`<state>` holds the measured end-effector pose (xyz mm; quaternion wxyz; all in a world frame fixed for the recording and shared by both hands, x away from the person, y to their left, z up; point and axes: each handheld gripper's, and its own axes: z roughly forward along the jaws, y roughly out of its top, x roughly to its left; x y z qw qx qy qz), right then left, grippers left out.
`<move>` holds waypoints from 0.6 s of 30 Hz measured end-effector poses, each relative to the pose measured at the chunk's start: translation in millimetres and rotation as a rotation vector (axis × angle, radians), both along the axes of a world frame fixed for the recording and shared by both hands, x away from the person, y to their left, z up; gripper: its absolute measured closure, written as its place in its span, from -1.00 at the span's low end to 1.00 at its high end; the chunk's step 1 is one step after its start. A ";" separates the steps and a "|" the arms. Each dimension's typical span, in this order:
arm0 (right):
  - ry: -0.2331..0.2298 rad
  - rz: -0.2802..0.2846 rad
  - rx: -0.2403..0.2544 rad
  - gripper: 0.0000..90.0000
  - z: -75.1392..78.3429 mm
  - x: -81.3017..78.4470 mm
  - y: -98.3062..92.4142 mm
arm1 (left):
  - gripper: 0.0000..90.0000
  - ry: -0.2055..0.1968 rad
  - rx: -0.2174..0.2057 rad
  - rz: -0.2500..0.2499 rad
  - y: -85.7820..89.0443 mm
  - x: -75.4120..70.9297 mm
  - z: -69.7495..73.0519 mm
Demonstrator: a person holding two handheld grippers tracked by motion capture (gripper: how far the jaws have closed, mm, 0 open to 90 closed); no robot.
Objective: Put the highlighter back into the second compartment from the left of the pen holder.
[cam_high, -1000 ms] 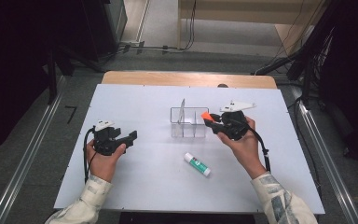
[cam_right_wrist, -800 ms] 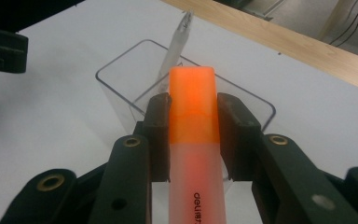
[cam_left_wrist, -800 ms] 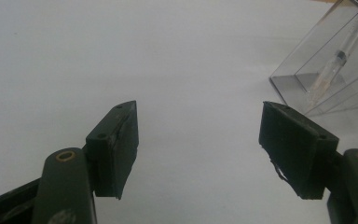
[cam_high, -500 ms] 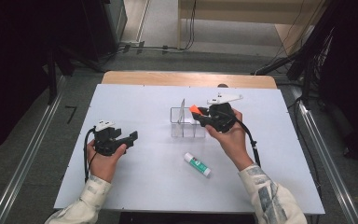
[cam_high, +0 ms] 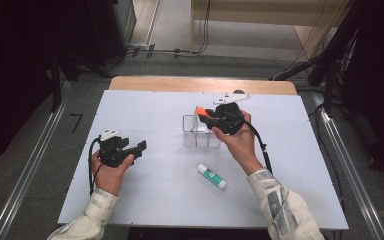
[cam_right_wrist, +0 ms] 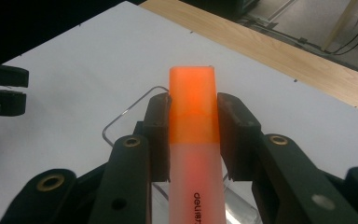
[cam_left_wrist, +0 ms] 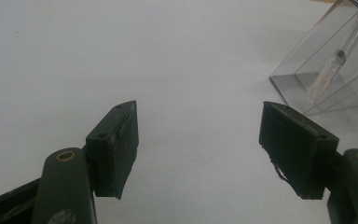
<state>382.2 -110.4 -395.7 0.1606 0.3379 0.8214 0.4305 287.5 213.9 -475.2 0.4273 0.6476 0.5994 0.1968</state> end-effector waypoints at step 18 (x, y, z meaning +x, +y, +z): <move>0.007 -0.044 0.032 0.45 1.7 19.4 12.8 | -0.36 -0.003 -0.002 -0.006 0.4 0.3 0.4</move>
